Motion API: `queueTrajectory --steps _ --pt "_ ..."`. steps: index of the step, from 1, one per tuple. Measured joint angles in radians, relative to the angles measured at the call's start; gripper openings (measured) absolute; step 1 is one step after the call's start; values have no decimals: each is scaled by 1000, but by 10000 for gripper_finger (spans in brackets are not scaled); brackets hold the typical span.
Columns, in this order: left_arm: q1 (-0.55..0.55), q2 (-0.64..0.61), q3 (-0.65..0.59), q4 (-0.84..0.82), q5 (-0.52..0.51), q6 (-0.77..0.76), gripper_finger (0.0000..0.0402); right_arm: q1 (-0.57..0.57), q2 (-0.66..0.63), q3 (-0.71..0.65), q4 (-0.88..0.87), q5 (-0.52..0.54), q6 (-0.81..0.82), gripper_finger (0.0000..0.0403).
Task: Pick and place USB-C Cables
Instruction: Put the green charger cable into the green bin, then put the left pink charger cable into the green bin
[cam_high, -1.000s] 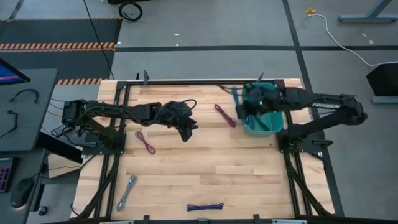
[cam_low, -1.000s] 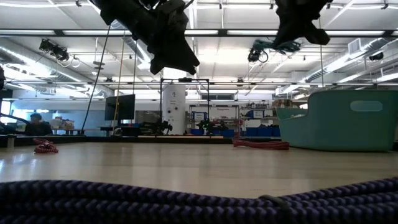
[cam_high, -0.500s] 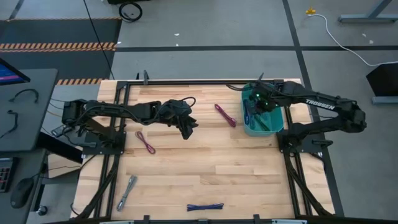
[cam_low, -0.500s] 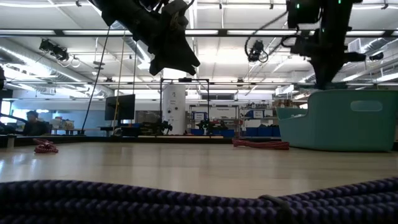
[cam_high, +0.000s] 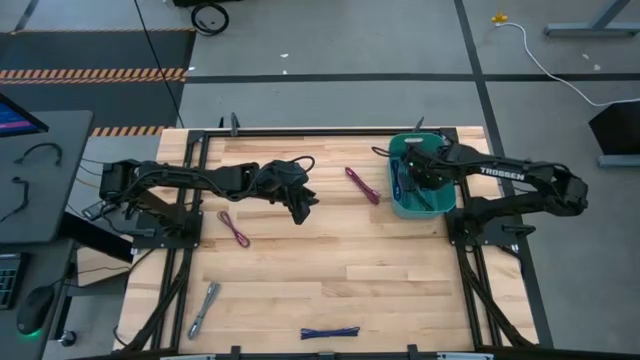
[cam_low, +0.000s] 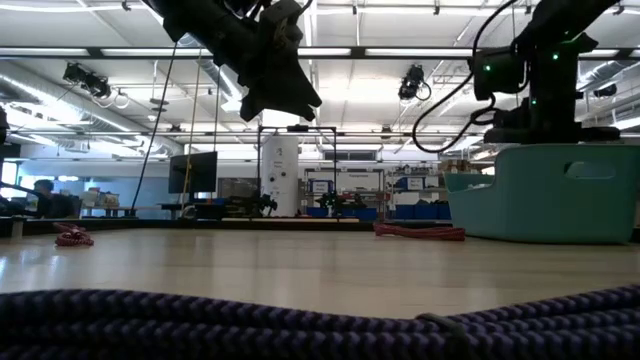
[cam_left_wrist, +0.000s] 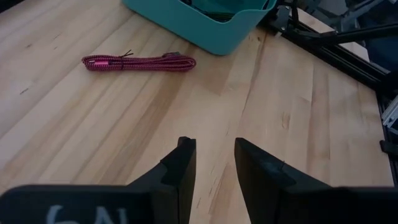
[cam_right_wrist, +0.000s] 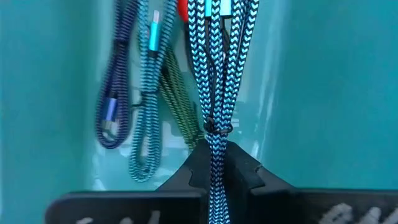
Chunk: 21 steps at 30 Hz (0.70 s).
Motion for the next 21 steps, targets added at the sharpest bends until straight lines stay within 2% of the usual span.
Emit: queueTrajectory --steps 11,21 --pt "0 0 0 0 0 0 117 0 0 -57 7 5 34 61" --pt "0 0 0 -1 0 -41 117 10 -5 -37 2 40 6 137"
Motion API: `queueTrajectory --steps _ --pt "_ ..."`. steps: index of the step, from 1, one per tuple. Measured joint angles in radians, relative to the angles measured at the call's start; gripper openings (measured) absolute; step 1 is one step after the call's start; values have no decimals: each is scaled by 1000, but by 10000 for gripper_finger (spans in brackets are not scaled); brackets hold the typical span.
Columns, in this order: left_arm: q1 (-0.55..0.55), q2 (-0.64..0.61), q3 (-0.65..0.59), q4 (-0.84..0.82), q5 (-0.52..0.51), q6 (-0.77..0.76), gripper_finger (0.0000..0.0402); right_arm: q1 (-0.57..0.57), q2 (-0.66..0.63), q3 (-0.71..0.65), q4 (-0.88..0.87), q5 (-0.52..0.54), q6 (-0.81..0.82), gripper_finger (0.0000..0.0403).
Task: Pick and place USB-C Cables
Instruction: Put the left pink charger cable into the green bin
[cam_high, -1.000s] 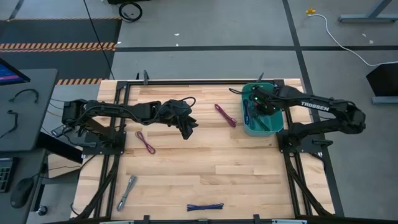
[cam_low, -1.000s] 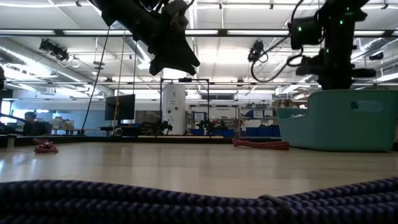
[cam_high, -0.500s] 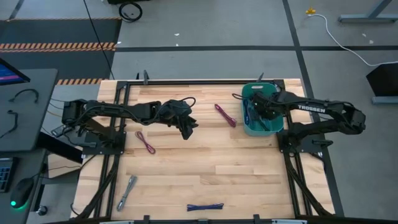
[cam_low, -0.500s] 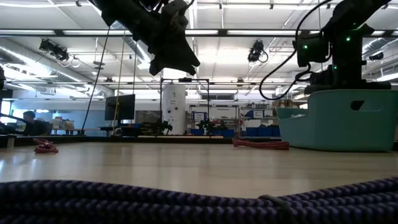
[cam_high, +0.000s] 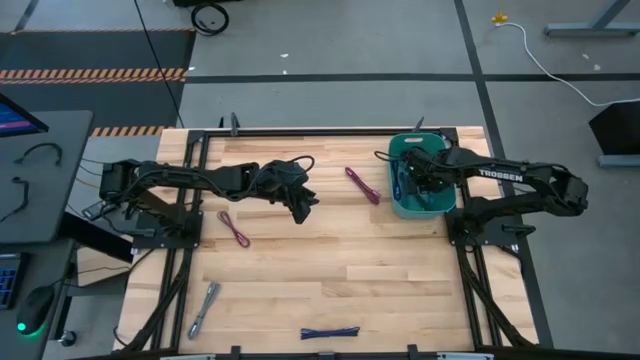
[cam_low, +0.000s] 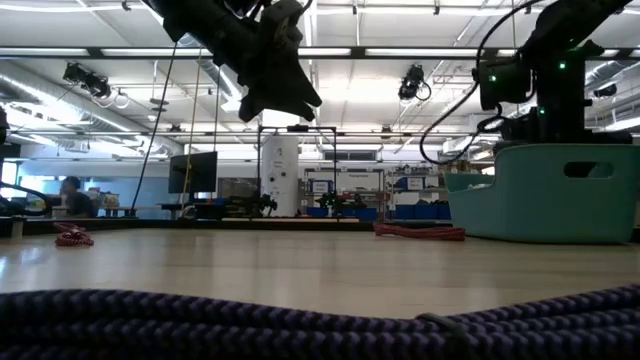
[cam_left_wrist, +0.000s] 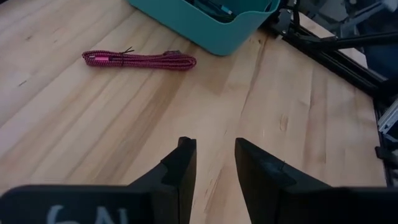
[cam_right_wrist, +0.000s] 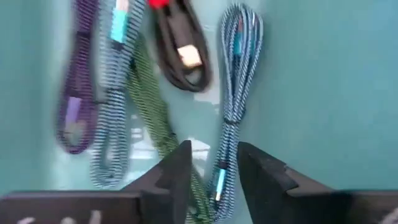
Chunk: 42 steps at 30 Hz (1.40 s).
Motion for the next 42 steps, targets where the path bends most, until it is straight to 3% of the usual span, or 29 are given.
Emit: queueTrajectory --steps 6,10,17,22,26,30,34,38,42 --pt "0 0 0 -18 111 -79 117 113 -23 122 57 30 34 144" --pt "-3 -10 1 -143 176 -92 117 210 -25 176 229 98 52 140" --pt "-20 -67 -1 -492 26 -214 117 335 8 177 659 111 -62 139" --pt "-81 -147 0 -782 -163 -413 117 384 60 177 845 -47 -224 139" --pt "-152 -193 0 -1047 -301 -662 117 415 126 177 973 -328 -342 139" --pt "-207 -208 -8 -1225 -333 -1001 117 445 205 177 1044 -575 -453 139" --pt "-245 -205 -66 -1243 -273 -1343 117 458 259 177 1047 -633 -479 139" --pt "-275 -203 -173 -1137 -175 -1477 129 455 273 177 1050 -636 -479 139" --pt "-284 -203 -287 -964 -175 -1581 159 447 264 176 1046 -637 -501 139"
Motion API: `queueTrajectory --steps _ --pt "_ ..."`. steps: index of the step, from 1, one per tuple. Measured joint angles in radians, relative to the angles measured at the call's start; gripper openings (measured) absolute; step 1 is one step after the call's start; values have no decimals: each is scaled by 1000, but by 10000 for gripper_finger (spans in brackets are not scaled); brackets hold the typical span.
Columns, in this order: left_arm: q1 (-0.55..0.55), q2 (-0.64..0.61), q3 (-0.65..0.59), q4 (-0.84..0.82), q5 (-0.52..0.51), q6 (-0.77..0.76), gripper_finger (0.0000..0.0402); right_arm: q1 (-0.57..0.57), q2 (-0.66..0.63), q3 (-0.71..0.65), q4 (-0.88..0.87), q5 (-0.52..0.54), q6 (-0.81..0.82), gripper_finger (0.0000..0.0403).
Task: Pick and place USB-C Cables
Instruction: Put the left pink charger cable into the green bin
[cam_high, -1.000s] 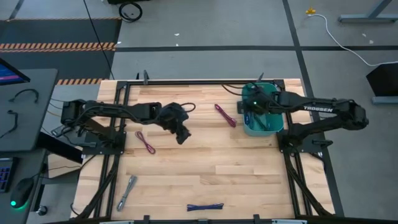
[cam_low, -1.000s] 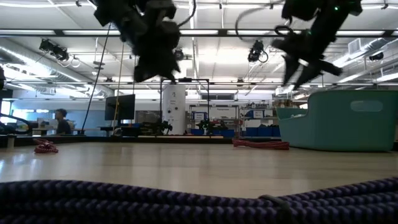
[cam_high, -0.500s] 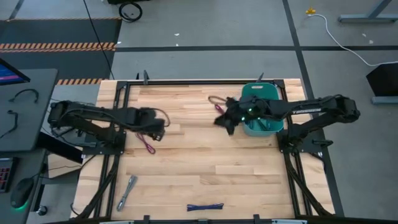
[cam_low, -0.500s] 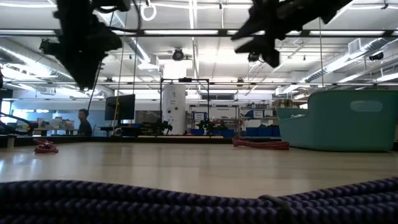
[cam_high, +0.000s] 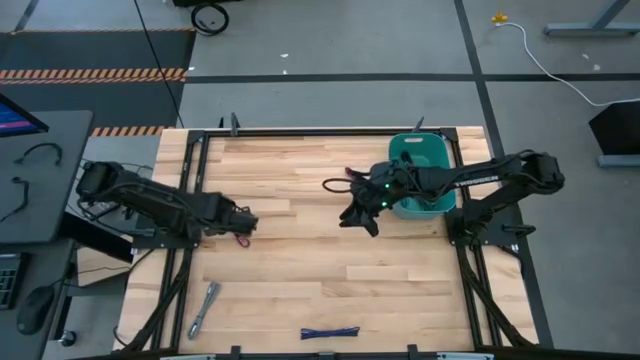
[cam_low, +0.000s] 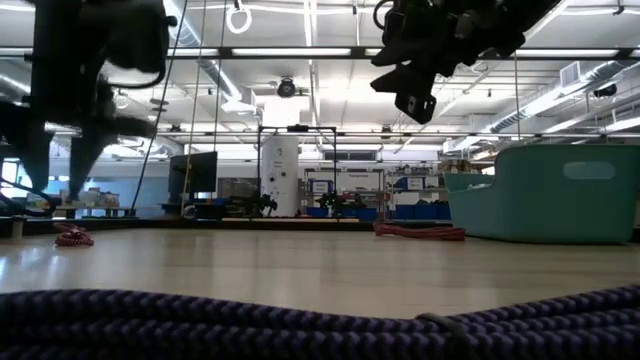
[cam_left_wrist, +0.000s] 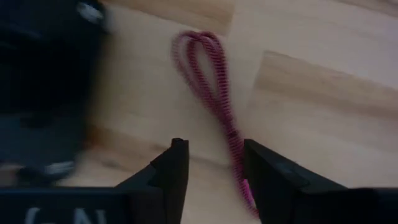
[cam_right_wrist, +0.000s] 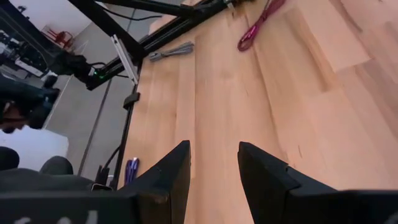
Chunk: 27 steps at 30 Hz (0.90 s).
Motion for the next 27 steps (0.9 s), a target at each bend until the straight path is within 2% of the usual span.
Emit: queueTrajectory --steps 6,9,11,14,17,19,23,27 --pt "18 1 -164 224 -59 -165 205 -19 -26 0 -9 -16 -41 139" --pt "35 -2 -231 300 -60 -158 205 -30 -44 0 -19 -19 -47 139" --pt "44 -6 -250 318 -60 -109 188 -37 -58 0 -32 -18 -46 139" --pt "44 -1 -244 337 -92 17 134 -45 -87 0 -66 -18 -46 139" --pt "44 0 -221 370 -126 154 56 -53 -118 0 -118 -4 -46 139" --pt "45 2 -205 448 -150 255 20 -55 -144 0 -157 15 -45 139" --pt "45 1 -188 711 -228 505 24 -56 -197 0 -203 70 -43 139" --pt "59 2 -161 1055 -252 792 16 -56 -257 0 -225 119 -27 139"
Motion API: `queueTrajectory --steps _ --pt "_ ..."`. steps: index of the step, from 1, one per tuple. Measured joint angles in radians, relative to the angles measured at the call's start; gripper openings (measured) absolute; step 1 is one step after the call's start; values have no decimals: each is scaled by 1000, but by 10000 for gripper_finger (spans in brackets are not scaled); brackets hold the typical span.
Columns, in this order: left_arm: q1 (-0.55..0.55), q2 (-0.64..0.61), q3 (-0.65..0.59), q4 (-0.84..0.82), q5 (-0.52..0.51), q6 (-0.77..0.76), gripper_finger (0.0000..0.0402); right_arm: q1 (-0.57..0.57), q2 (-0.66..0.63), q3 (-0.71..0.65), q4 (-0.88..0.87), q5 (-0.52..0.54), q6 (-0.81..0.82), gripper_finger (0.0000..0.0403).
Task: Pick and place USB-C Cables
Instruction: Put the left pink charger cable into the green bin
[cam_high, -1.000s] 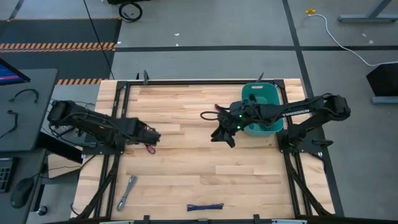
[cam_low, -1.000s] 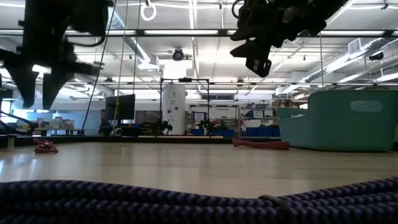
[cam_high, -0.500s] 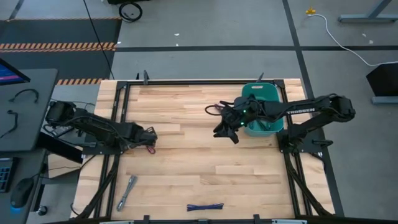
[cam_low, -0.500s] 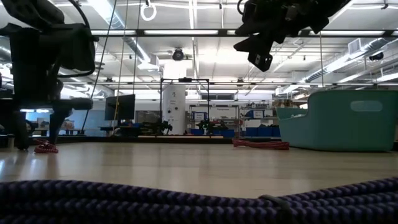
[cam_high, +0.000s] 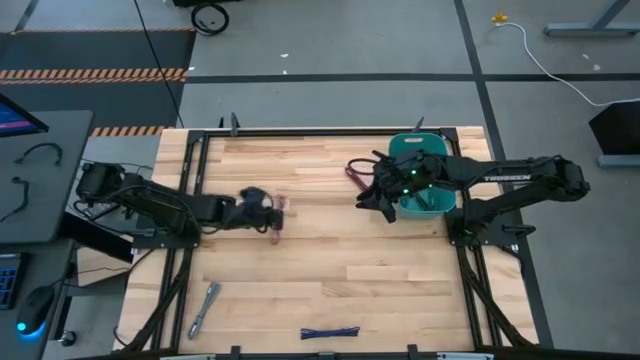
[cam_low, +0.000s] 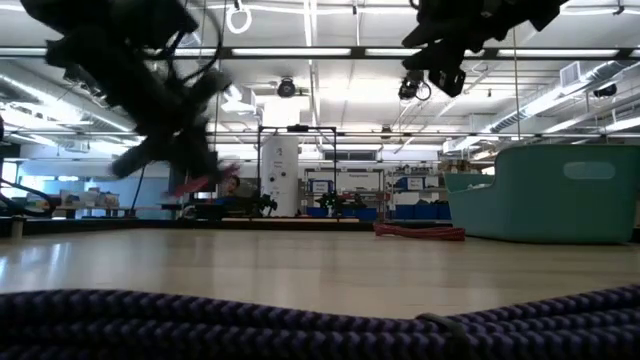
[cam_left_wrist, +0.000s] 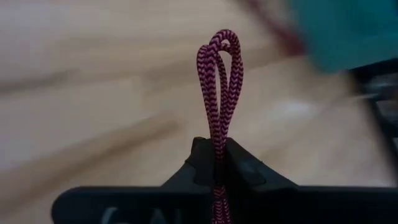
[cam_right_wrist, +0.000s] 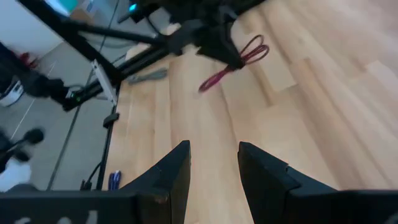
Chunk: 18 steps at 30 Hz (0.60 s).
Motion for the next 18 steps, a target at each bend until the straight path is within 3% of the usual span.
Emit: queueTrajectory --steps 4,7,13,18 --pt "51 3 61 130 0 169 15 0 -66 0 -48 44 20 139" --pt "111 11 142 129 24 295 15 0 -120 0 -93 75 35 139" --pt "236 107 359 130 207 539 14 0 -221 0 -137 181 37 139" --pt "268 242 563 130 374 747 14 -4 -243 0 -49 290 78 139"
